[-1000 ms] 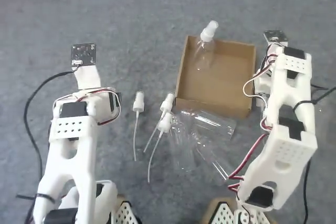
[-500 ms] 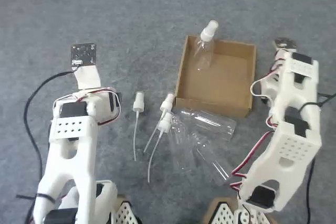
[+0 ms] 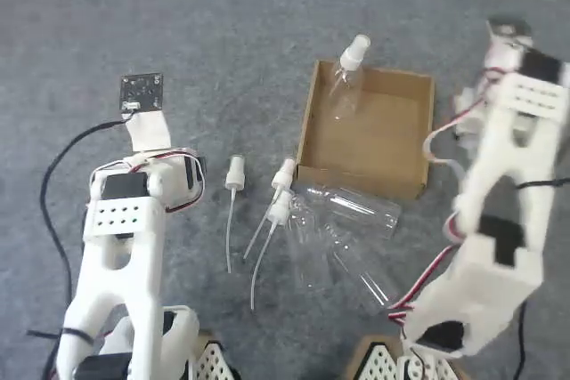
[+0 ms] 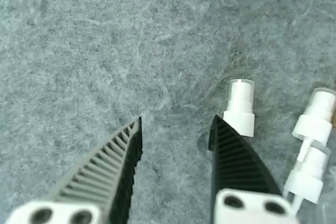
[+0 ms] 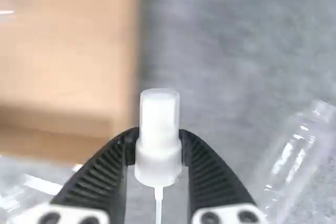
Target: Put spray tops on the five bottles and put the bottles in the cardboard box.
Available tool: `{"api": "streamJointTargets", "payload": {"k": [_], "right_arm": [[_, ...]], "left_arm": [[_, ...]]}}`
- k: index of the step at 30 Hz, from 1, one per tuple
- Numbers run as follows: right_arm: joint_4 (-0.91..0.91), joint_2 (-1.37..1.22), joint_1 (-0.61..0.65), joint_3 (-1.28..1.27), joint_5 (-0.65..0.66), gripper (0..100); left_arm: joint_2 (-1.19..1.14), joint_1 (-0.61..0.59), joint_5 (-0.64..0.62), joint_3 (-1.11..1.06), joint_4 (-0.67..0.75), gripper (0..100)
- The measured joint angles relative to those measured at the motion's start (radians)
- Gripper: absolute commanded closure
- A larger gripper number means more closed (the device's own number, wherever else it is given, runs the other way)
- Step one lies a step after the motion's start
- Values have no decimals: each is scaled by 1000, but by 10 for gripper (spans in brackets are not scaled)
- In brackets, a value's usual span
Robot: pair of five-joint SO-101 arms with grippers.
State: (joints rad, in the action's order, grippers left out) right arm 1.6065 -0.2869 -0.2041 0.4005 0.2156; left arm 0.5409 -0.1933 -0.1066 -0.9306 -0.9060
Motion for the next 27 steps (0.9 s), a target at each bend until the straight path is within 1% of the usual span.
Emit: {"api": "streamJointTargets", "payload": {"k": [4, 6, 10, 13, 15, 18, 20, 24, 27], "right_arm": [[43, 143, 229, 0, -87, 981], [44, 173, 361, 2, -140, 981], [-5, 176, 624, 3, -252, 981], [-63, 137, 766, 3, -333, 981], [-100, 80, 822, 3, -393, 981], [-163, -5, 861, 3, -482, 980], [-204, -55, 867, 3, -532, 976], [-269, -127, 864, 3, -626, 926], [-285, -170, 865, 3, -681, 922]], "left_arm": [[0, 0, 0, 0, 0, 804], [0, 0, 0, 0, 0, 804], [0, 0, 0, 0, 0, 804], [0, 0, 0, 0, 0, 804], [0, 0, 0, 0, 0, 804], [0, 0, 0, 0, 0, 804], [0, 0, 0, 0, 0, 804], [0, 0, 0, 0, 0, 804], [0, -2, 0, 0, 0, 804]]}}
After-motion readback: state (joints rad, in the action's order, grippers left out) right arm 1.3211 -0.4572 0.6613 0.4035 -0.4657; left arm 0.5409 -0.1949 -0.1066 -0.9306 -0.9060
